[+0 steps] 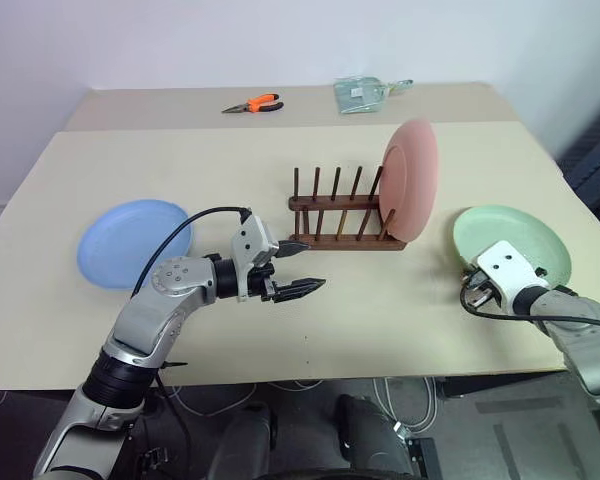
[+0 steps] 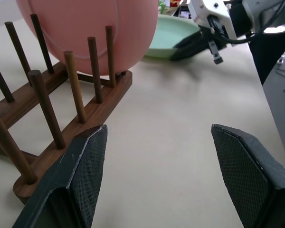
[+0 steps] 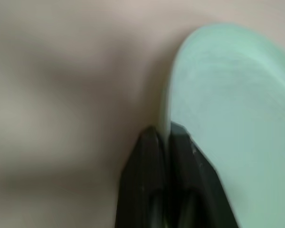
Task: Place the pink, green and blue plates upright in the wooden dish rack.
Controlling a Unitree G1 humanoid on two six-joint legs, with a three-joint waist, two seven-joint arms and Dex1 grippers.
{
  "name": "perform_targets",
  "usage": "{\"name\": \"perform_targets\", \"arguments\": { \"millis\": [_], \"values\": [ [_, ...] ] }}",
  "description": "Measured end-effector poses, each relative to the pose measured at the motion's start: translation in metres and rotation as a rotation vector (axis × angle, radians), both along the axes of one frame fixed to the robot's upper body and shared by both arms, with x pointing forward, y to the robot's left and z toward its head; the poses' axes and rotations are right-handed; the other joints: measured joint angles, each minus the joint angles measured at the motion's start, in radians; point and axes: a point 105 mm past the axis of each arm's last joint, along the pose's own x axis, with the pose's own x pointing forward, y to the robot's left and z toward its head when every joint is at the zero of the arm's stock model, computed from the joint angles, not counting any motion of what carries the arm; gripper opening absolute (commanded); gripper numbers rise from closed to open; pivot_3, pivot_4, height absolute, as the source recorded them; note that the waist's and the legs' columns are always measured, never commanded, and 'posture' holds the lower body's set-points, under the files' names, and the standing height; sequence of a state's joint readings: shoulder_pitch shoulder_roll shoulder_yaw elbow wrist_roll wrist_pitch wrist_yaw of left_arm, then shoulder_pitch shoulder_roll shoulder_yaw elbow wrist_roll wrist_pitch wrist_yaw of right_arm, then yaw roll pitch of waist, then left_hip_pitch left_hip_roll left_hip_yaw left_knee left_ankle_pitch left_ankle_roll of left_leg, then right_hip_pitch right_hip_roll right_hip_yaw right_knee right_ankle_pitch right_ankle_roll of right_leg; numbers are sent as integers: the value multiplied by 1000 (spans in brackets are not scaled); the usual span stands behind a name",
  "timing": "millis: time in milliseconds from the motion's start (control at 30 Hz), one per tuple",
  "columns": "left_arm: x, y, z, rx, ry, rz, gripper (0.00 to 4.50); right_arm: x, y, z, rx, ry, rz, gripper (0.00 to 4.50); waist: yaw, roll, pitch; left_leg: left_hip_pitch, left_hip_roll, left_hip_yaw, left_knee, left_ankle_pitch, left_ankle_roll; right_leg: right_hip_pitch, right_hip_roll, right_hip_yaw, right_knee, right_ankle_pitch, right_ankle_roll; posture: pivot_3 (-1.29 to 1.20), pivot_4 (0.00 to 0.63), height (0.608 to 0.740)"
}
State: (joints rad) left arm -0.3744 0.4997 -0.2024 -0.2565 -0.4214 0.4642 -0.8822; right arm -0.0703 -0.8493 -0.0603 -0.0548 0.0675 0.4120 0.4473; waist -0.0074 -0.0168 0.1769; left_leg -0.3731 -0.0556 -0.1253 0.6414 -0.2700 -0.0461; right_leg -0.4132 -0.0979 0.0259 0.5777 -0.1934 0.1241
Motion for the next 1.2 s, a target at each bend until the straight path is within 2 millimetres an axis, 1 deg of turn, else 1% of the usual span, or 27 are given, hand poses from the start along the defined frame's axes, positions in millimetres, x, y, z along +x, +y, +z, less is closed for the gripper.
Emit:
{"name": "perform_targets", "arguments": {
  "millis": [100,133,200,267,300,333,367,400,467,500,600,667,733,800,867,967,1200],
  "values": [
    [-1,1,-1,0,2,5,3590,6,-1,8,-1,-41,-12,31,-2,1,1,0,0,0,0,0,0,0,0,0,0,0,0,0,150,740],
    [-1,1,-1,0,2,12,3590,10,-1,17,25,-85,-23,31,-2,2,1,0,0,0,0,0,0,0,0,0,1,0,0,0,150,740],
    [0,2,0,-3,-3,24,3590,21,-1,47,101,-204,-36,31,-7,3,2,0,0,0,0,0,0,0,0,0,1,0,0,0,150,740],
    [4,8,1,-7,-13,61,3590,32,4,98,230,-382,-22,31,-10,6,4,0,0,0,0,0,0,-1,0,0,1,0,0,0,150,740],
    [6,11,2,-2,-23,79,3590,34,10,131,303,-482,8,31,-10,8,4,1,0,0,-1,0,0,-1,0,0,2,0,0,0,150,740],
    [10,16,1,7,-35,102,3590,32,21,166,407,-583,59,31,-9,8,4,1,1,-1,-1,0,0,-1,1,0,2,1,0,0,150,740],
    [13,20,1,13,-47,128,3590,27,33,195,502,-656,124,31,-8,8,4,1,1,-2,-2,0,0,-1,1,0,2,2,-3,0,150,740],
    [18,26,0,22,-59,157,3590,18,49,223,594,-718,219,31,-6,7,4,1,1,-3,-3,0,0,-1,1,-1,2,2,-3,0,150,740],
    [26,40,-4,50,-79,213,3590,-2,79,255,736,-759,401,31,-3,5,3,1,1,-5,-4,0,0,-1,1,-3,1,2,-3,0,150,740],
    [30,47,-6,65,-83,243,3590,-11,94,264,804,-749,489,31,-1,4,2,0,1,-6,-4,0,0,0,1,-4,0,2,-3,0,150,740],
    [36,64,-8,88,-106,298,3590,-23,130,273,1047,-655,660,31,-2,4,3,0,0,-6,-3,0,0,0,0,-3,0,2,-3,0,150,740],
    [38,70,-8,90,-115,319,3590,-28,158,273,1200,-568,744,31,-6,5,3,0,0,-5,-4,0,0,-1,0,-3,1,2,-3,0,150,740],
    [38,71,-9,88,-120,321,3590,-25,182,268,1320,-478,756,31,-7,5,2,1,1,-5,-5,0,0,-3,0,-3,2,2,-3,0,150,740],
    [37,71,-9,87,-121,321,3590,-17,199,254,1364,-390,700,31,-6,5,2,0,0,-5,-7,1,-1,-5,0,-2,3,3,-3,0,150,740],
    [36,72,-12,88,-112,324,3590,-8,206,238,1381,-322,629,31,-1,4,2,-1,0,-5,-7,1,-1,-6,0,-2,3,3,-2,0,150,740],
    [34,70,-15,82,-103,323,3590,5,207,213,1421,-249,508,31,-3,4,2,-1,0,-5,-8,1,-1,-6,0,-2,2,4,-1,0,150,740],
    [30,68,-18,71,-102,316,3590,23,203,183,1476,-162,324,31,-10,4,2,0,1,-4,-9,1,-1,-7,1,-1,4,4,-1,0,150,740]
  ]
}}
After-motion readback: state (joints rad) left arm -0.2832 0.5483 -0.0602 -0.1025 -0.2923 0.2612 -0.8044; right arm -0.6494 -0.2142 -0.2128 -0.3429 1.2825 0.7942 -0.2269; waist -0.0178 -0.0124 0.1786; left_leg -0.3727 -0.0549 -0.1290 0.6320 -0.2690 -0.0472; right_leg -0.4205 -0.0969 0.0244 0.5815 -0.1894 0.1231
